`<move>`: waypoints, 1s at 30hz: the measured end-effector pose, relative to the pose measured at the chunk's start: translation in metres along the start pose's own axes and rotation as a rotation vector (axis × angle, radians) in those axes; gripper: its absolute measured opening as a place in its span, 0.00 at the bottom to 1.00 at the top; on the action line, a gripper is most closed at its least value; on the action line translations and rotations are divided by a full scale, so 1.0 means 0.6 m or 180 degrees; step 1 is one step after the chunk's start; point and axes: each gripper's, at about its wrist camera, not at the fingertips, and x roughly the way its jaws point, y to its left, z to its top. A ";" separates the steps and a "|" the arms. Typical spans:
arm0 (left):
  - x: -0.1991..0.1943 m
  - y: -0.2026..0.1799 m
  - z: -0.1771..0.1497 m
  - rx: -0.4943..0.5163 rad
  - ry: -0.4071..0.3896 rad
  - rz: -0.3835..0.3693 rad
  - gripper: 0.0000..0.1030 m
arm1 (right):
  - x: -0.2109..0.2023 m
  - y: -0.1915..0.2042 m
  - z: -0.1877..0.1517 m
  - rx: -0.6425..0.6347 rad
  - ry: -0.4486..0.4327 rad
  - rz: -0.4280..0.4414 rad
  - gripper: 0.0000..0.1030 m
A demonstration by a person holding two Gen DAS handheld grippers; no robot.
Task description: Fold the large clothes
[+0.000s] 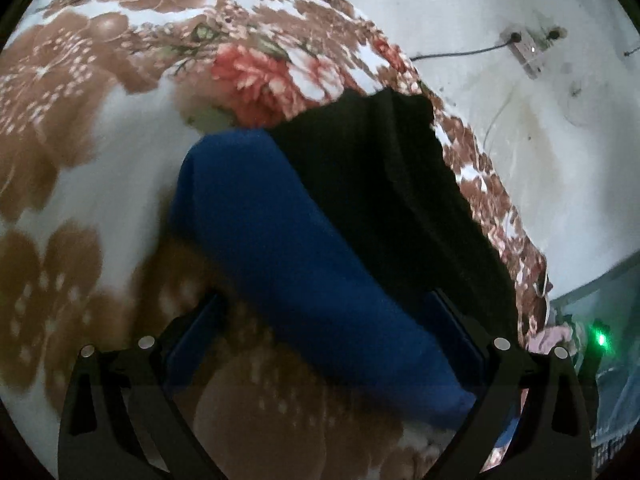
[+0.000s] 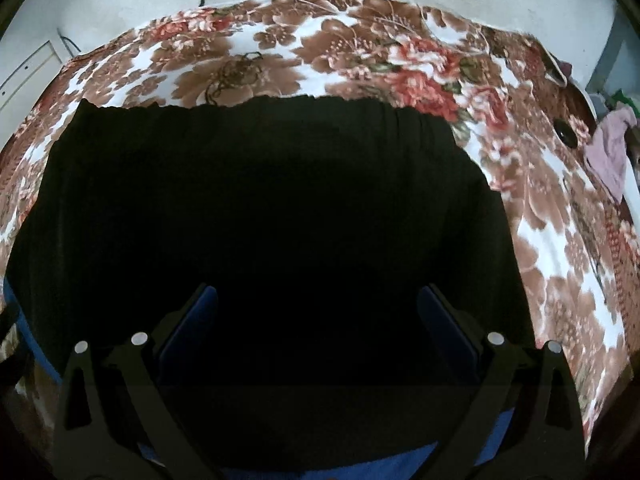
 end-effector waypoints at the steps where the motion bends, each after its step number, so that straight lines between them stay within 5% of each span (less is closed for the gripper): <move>1: 0.003 -0.003 0.007 0.0003 -0.0035 -0.0032 0.95 | -0.001 0.001 -0.001 -0.0001 -0.0002 -0.0009 0.95; 8: 0.045 -0.012 0.042 0.0015 -0.0153 0.0067 0.95 | -0.002 0.007 -0.009 -0.0075 0.0015 -0.0038 0.95; 10: 0.041 -0.030 0.045 0.0038 -0.0164 -0.0105 0.95 | -0.001 0.008 -0.009 -0.0063 0.0021 -0.0038 0.95; 15: 0.006 -0.088 0.027 0.0527 -0.0241 -0.0266 0.95 | 0.007 0.009 -0.015 -0.0055 0.0049 -0.0044 0.95; 19: 0.038 -0.018 0.008 0.0230 -0.0097 0.0086 0.94 | 0.012 0.009 -0.016 -0.0019 0.0071 -0.0035 0.95; 22: 0.050 -0.041 0.000 0.0499 -0.0161 0.0187 0.95 | 0.013 0.008 -0.016 -0.0016 0.0068 -0.0031 0.95; 26: 0.067 -0.076 0.041 0.0262 -0.0233 -0.0280 0.95 | 0.016 0.008 -0.018 -0.0009 0.0062 -0.0027 0.95; 30: 0.070 -0.101 0.048 0.0517 -0.0263 -0.0332 0.95 | 0.021 0.007 -0.019 0.0070 0.0089 -0.0018 0.95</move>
